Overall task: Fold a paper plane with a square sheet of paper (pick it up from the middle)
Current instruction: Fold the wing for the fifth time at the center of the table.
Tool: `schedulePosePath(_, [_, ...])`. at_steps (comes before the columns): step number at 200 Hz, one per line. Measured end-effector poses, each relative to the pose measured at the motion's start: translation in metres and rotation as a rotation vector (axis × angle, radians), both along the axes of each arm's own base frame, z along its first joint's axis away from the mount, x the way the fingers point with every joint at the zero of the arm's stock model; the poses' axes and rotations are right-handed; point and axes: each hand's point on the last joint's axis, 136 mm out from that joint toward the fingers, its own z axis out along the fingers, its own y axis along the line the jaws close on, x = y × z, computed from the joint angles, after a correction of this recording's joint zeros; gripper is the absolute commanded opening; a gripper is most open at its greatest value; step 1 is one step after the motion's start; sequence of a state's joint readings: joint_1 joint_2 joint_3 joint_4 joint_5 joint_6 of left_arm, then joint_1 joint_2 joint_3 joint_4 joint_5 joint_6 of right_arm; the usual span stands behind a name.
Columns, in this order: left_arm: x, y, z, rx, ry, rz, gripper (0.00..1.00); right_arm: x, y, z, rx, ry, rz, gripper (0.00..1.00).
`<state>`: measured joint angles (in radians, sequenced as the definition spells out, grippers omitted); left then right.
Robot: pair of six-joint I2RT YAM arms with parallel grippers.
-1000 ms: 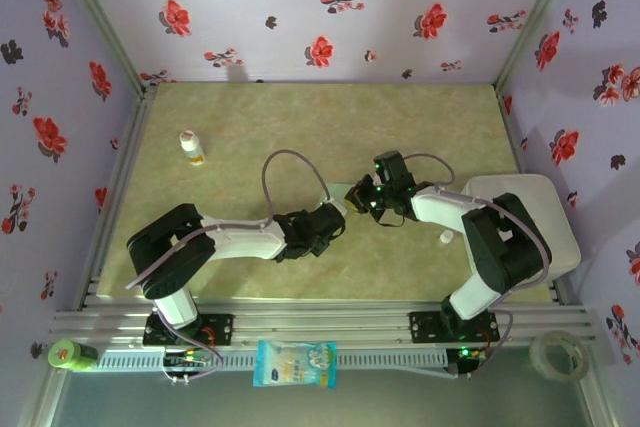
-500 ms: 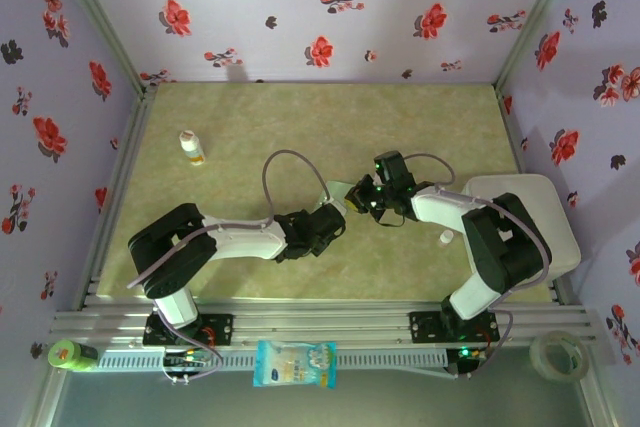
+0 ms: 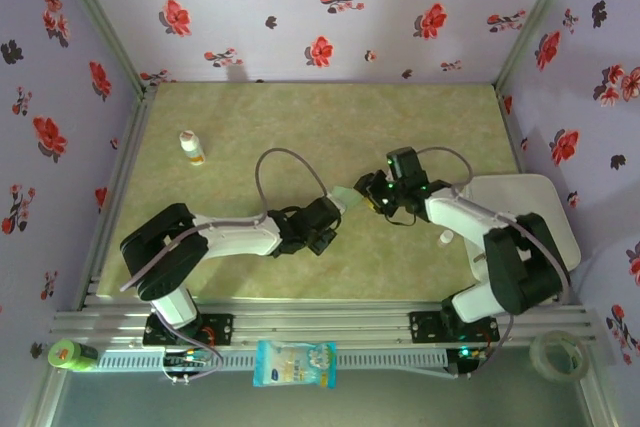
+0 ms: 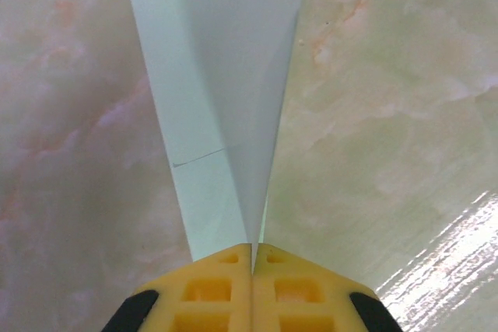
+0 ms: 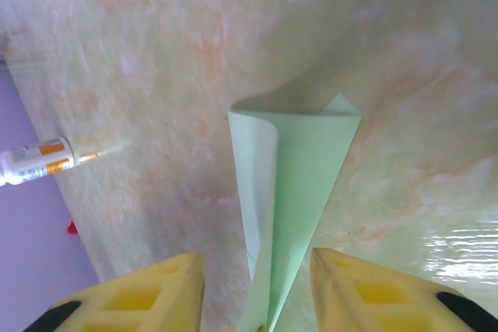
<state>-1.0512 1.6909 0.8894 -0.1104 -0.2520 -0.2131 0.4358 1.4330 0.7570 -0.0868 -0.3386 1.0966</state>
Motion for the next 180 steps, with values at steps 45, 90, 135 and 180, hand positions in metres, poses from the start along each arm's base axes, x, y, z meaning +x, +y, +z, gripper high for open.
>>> schedulePosePath(45, [-0.004,-0.004,-0.004,-0.09,0.13,0.003,0.0,-0.002,-0.029,0.015,-0.057,-0.07,-0.058,0.46])
schedulePosePath(90, [-0.005,-0.011,-0.001,-0.193,0.238,0.002,0.0,-0.01,-0.031,0.004,-0.059,-0.05,-0.043,0.46])
schedulePosePath(135, [-0.005,-0.017,-0.003,-0.284,0.344,0.001,0.0,-0.014,-0.022,-0.005,-0.016,-0.036,-0.004,0.45])
schedulePosePath(180, [-0.01,-0.024,-0.013,-0.333,0.439,-0.016,0.0,-0.017,-0.013,-0.018,0.021,-0.012,0.034,0.44])
